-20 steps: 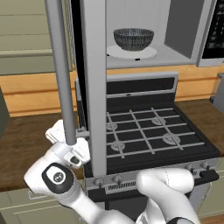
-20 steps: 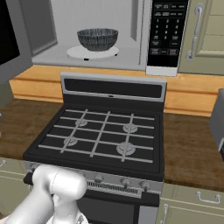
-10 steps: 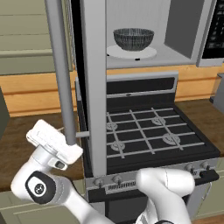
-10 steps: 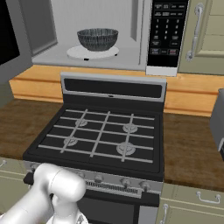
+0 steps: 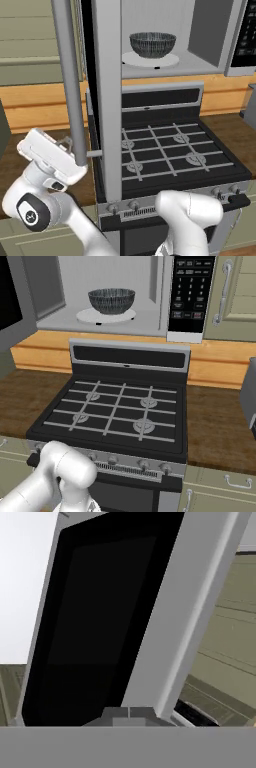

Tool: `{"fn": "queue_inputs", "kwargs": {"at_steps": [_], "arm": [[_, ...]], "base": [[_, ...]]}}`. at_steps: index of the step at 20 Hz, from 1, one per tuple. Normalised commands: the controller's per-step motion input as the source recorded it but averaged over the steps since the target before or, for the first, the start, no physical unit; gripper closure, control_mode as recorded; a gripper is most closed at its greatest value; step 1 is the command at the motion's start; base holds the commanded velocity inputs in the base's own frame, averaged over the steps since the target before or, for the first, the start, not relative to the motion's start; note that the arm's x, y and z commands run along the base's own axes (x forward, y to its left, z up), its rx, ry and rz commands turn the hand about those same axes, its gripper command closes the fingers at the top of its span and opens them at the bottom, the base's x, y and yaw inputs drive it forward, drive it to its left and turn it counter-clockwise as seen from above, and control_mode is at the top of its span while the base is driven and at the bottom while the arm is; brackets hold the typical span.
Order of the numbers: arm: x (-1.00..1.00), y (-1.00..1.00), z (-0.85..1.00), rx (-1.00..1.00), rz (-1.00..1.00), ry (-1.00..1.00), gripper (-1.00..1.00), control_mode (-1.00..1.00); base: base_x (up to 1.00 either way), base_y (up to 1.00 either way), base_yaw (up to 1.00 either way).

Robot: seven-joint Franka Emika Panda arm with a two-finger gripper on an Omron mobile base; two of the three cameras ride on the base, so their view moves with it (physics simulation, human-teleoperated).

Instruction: Open the microwave, place the bowl with waffle inside the microwave, then close the microwave door and turn it on.

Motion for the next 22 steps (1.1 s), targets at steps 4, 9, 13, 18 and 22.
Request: {"fn": "queue_inputs", "kwargs": {"at_steps": [4,9,13,18,22], "arm": [[-0.14,-0.11,0.31,0.05,-0.08,-0.2,1.0,-1.0],[-0.2,-0.3,0.31,0.14,-0.05,-0.17,1.0,-1.0],[-0.41,-0.64,0.23,0.27,0.0,-0.11,1.0,-1.0],[-0.41,-0.82,0.3,0.37,0.01,-0.1,1.0,-1.0],[-0.35,-0.97,0.37,0.5,0.12,-0.05,1.0,-1.0]], "base": [[0.0,0.0,0.0],[0.0,0.0,0.0],[0.0,0.0,0.0],[0.0,0.0,0.0],[0.0,0.0,0.0]]}}
